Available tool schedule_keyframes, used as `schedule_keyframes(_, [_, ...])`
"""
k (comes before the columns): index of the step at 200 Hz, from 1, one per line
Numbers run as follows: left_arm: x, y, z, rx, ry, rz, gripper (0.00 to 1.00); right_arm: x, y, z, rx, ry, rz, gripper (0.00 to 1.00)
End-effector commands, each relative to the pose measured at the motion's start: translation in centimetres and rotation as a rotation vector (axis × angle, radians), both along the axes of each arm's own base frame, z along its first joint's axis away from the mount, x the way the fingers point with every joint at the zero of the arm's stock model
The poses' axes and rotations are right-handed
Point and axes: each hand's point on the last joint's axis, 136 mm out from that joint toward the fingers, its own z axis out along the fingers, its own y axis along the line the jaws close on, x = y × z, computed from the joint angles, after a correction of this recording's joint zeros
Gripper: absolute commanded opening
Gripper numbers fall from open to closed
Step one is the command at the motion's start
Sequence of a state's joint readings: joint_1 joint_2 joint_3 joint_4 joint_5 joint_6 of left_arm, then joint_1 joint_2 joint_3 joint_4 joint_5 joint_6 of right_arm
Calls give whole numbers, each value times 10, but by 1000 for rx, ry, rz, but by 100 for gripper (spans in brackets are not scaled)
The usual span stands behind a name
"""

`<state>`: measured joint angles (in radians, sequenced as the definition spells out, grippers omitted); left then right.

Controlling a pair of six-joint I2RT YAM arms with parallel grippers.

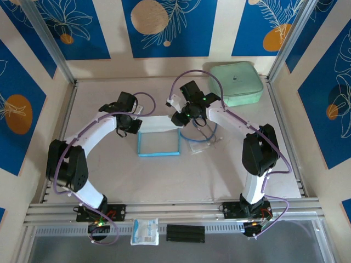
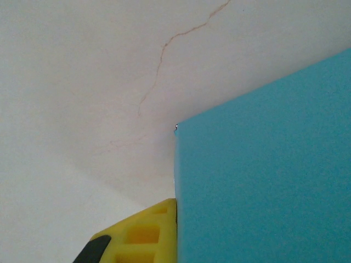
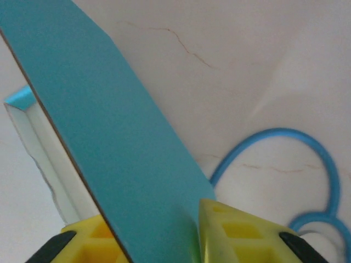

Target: Fold the paper box

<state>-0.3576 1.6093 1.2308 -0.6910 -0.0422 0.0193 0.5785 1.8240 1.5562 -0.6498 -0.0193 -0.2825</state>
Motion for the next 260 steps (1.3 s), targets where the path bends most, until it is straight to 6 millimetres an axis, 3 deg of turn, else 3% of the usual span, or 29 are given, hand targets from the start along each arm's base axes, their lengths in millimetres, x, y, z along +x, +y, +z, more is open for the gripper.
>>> schedule_keyframes(1, [-7,-8,-1,7,-16,-72,0,-11,5,9,102,118,-28,31])
schedule_keyframes(36, [-8,-9,3,13,-35,-105,0,-12,-16,4,56,142,-13,46])
schedule_keyframes(74, [-6,-11,4,10,-30,-111,0,-23,-28,-10,-11,166,29,49])
schedule_keyframes(101, [-4,-10,5,23,-29,-104,0,-19,-38,-22,-61,153,3,43])
schedule_keyframes(124, [-4,-9,7,28,-33,-101,0,-14,-34,-25,-62,144,-9,32])
schedule_keyframes(172, [-5,-9,8,25,-33,-99,0,-5,-27,-33,-51,138,-52,34])
schedule_keyframes(196, [-4,-8,8,26,-32,-98,0,-2,-29,-39,-70,153,-66,21])
schedule_keyframes(217, [-4,-8,7,27,-31,-88,0,-1,-34,-47,-104,165,-85,20])
schedule_keyframes(260, [3,-9,14,-20,-41,23,0,3,-23,-32,-57,174,-190,10])
